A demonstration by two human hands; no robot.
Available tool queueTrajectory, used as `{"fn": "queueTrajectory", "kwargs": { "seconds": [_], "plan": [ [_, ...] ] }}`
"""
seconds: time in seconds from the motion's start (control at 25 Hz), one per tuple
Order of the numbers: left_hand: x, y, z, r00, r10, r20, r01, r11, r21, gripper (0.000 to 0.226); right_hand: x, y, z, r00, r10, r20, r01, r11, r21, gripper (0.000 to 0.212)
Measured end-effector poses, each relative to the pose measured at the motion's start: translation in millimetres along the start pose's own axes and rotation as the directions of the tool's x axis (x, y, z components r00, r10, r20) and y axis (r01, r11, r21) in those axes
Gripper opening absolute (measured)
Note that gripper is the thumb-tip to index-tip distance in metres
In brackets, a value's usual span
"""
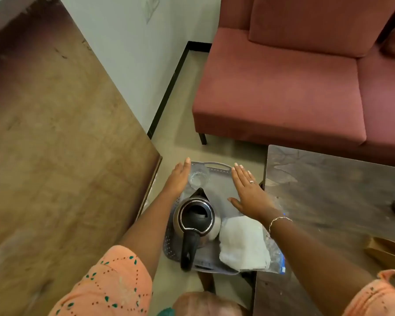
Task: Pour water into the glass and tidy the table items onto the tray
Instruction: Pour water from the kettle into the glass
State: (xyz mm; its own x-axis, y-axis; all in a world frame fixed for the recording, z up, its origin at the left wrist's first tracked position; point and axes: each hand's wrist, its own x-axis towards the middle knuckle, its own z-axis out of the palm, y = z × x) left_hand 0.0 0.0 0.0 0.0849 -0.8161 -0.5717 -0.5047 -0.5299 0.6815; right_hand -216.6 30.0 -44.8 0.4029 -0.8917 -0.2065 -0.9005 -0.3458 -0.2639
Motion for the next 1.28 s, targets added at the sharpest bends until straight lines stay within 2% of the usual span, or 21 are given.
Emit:
{"fn": "queueTrajectory", "kwargs": {
  "seconds": [0.12, 0.28, 0.44, 0.56, 0.68, 0.84, 1.04, 1.16, 1.28],
  "plan": [
    [24.6, -6.4, 1.8, 0.989, -0.146, 0.040, 0.149, 0.985, -0.089, 0.071, 23.3, 0.5, 15.0, 0.998, 0.008, 0.056, -0.011, 0.999, 0.045, 0.081],
    [48.1, -18.6, 4.7, 0.971, -0.217, 0.097, 0.233, 0.952, -0.200, 0.076, 50.9, -6.8, 33.7, 0.983, 0.016, 0.183, -0.045, 0.987, 0.154, 0.080],
    [67.0, -28.7, 9.8, 0.938, -0.278, 0.206, 0.337, 0.870, -0.361, 0.079, 87.5, -15.8, 46.5, 0.936, 0.125, 0.330, -0.198, 0.960, 0.198, 0.072],
    [75.6, -36.3, 16.2, 0.933, -0.272, 0.238, 0.351, 0.835, -0.423, 0.077, 102.4, -24.1, 56.5, 0.904, 0.180, 0.389, -0.295, 0.919, 0.261, 0.082],
    [82.8, -45.8, 20.5, 0.933, -0.251, 0.259, 0.347, 0.822, -0.451, 0.073, 106.7, -27.3, 68.4, 0.898, 0.197, 0.394, -0.325, 0.900, 0.289, 0.092],
    [95.0, -54.0, 23.3, 0.926, -0.238, 0.292, 0.362, 0.777, -0.515, 0.071, 112.6, -22.9, 76.7, 0.907, 0.215, 0.363, -0.329, 0.899, 0.288, 0.093],
    [97.1, -55.2, 27.7, 0.932, -0.237, 0.275, 0.361, 0.692, -0.625, 0.067, 121.4, -28.0, 87.4, 0.924, 0.232, 0.303, -0.312, 0.916, 0.250, 0.079],
    [95.9, -55.5, 26.0, 0.927, -0.249, 0.281, 0.373, 0.696, -0.614, 0.073, 122.7, -30.0, 89.5, 0.944, 0.244, 0.221, -0.294, 0.926, 0.235, 0.068],
    [88.8, -51.7, 22.1, 0.932, -0.245, 0.267, 0.360, 0.710, -0.605, 0.076, 116.6, -24.9, 82.4, 0.966, 0.211, 0.152, -0.249, 0.919, 0.305, 0.068]
  ]
}}
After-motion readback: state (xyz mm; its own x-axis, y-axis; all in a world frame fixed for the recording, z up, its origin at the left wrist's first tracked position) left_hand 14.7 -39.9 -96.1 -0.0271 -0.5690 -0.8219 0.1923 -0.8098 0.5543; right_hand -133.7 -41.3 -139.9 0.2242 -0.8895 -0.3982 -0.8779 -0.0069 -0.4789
